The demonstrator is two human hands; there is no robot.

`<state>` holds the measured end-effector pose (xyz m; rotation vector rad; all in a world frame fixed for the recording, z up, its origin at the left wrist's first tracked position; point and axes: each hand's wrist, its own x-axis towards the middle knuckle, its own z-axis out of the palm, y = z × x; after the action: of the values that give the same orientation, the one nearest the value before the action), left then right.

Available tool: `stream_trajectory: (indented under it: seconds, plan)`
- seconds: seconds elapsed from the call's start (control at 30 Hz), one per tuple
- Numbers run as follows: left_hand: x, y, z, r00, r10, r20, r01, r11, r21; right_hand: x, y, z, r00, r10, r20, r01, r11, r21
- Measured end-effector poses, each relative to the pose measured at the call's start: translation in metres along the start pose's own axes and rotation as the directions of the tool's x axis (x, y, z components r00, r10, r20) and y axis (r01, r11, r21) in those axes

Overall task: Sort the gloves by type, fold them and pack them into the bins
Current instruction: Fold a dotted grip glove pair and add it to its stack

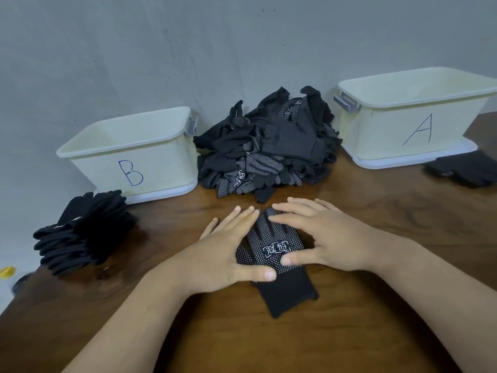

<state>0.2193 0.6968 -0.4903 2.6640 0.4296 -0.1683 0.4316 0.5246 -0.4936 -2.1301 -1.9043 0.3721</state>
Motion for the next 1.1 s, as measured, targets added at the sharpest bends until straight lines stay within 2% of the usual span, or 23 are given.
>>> stream_trajectory:
  seconds: [0.1, 0.27, 0.7, 0.77, 0.87, 0.97, 1.1]
  plan:
    - [0.0, -0.003, 0.001, 0.999, -0.003, 0.044, 0.001, 0.998, 0.059, -0.002, 0.002, 0.0, 0.994, 0.028, 0.108, -0.028, 1.0, -0.001]
    - [-0.001, -0.004, -0.002, 0.997, 0.009, 0.073, -0.014, 0.998, 0.068, -0.005, 0.003, -0.006, 0.984, 0.038, 0.171, -0.035, 0.999, -0.02]
    - [0.002, -0.012, -0.001, 0.998, 0.06, 0.011, -0.061, 0.998, 0.029, -0.002, 0.006, 0.001, 0.995, 0.034, 0.098, -0.029, 0.998, -0.052]
    - [0.004, -0.014, -0.001, 0.995, 0.059, -0.086, -0.062, 0.997, -0.035, -0.002, 0.006, 0.0, 0.999, 0.024, 0.021, -0.024, 0.999, 0.027]
    - [0.009, -0.016, -0.003, 0.94, -0.038, -0.34, -0.042, 0.973, -0.226, 0.01, 0.007, -0.003, 0.973, 0.048, -0.226, -0.027, 0.995, 0.094]
    - [0.013, -0.018, -0.005, 0.866, -0.155, -0.475, 0.012, 0.957, -0.29, 0.033, 0.004, -0.01, 0.925, 0.045, -0.377, -0.077, 0.994, -0.072]
    - [0.018, -0.023, -0.005, 0.813, -0.228, -0.536, 0.05, 0.944, -0.326, 0.073, -0.002, -0.018, 0.854, -0.069, -0.516, -0.115, 0.942, -0.315]
